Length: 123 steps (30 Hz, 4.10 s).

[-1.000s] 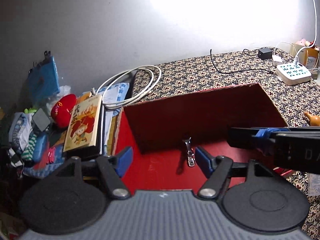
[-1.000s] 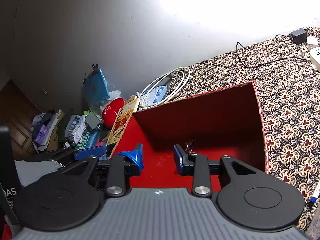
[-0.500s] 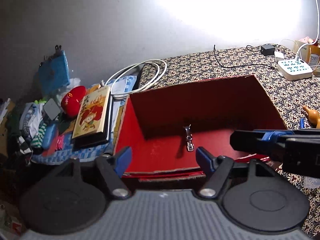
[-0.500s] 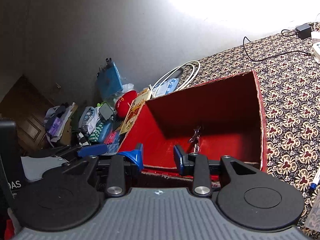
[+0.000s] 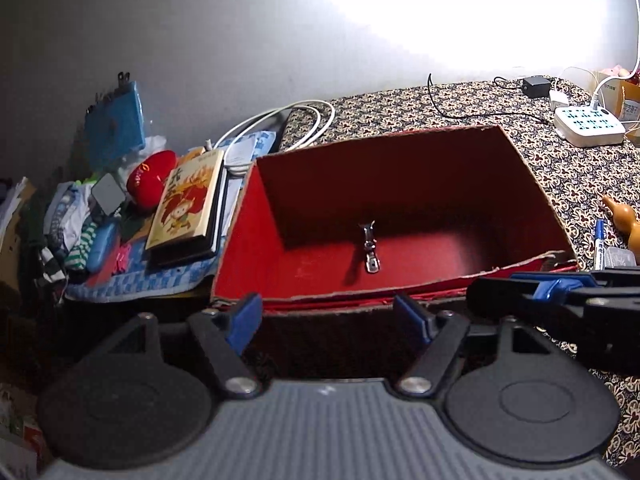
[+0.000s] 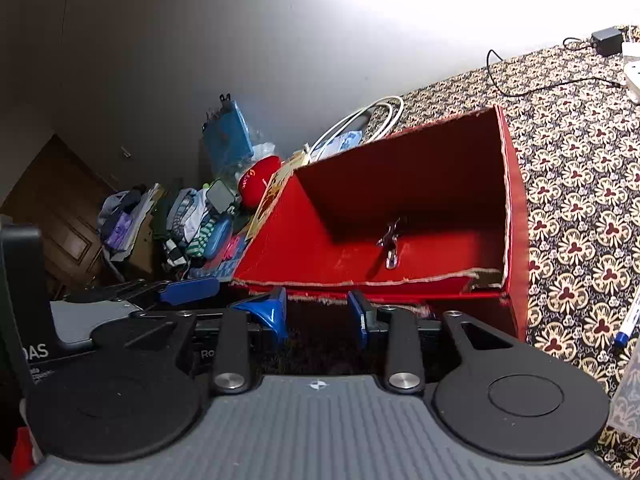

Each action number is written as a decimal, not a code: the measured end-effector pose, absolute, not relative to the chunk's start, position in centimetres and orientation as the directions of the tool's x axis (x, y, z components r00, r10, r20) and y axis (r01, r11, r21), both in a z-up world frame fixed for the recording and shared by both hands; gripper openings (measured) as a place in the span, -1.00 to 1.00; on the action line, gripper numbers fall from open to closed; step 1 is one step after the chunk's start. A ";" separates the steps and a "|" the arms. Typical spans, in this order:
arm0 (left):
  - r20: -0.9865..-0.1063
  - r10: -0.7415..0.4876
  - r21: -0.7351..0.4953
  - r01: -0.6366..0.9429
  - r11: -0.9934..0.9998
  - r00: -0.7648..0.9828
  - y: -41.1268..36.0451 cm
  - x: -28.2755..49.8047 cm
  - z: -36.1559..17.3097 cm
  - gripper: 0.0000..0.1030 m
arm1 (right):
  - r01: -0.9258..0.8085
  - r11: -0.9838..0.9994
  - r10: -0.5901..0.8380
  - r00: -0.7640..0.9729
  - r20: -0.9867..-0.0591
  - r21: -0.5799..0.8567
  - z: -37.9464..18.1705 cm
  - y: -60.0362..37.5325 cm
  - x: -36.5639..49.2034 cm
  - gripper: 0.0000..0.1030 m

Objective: Organize rigid objects
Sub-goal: 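Move the right tool to the pine cone and close on it, then carry the pine cone with the right tool into the red box, then open the right tool to drop the pine cone inside the box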

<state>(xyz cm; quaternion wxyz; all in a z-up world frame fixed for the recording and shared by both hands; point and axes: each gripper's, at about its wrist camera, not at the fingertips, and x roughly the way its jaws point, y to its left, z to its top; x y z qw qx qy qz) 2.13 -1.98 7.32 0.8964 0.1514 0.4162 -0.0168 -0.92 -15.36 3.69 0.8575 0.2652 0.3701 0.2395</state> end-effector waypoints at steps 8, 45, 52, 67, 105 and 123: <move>-0.793 -0.010 0.144 0.204 0.968 0.609 -1.1 1.1 5.2 0.46 | -0.162 0.746 0.599 0.587 -0.544 0.646 1.3 -18.0 -2.3 -0.67; -0.841 -0.394 -0.155 0.534 0.831 0.370 -9.2 2.3 -7.0 0.03 | 0.173 0.626 0.614 0.491 -0.618 0.760 -8.9 -22.9 -0.5 -0.59; -0.840 -0.404 -0.161 0.543 0.824 0.363 -8.8 1.9 -6.7 -0.02 | 0.165 0.620 0.633 0.473 -0.613 0.767 -8.6 -23.1 -0.9 -0.66; -0.772 -0.543 -0.159 0.725 0.670 0.332 -10.4 -0.7 -0.5 -0.04 | 0.187 0.620 0.518 0.632 -0.576 0.762 -1.6 -27.0 -6.6 -0.67; -0.846 -0.433 -0.181 0.596 0.783 0.311 -2.6 22.0 0.0 -0.06 | 0.115 0.794 0.445 0.559 -0.699 0.597 -1.7 -15.1 16.4 -0.69; -0.863 -0.483 -0.353 0.505 0.787 0.150 -1.4 24.3 -2.2 0.03 | 0.078 0.827 0.403 0.609 -0.683 0.557 -2.5 -14.5 16.9 -0.68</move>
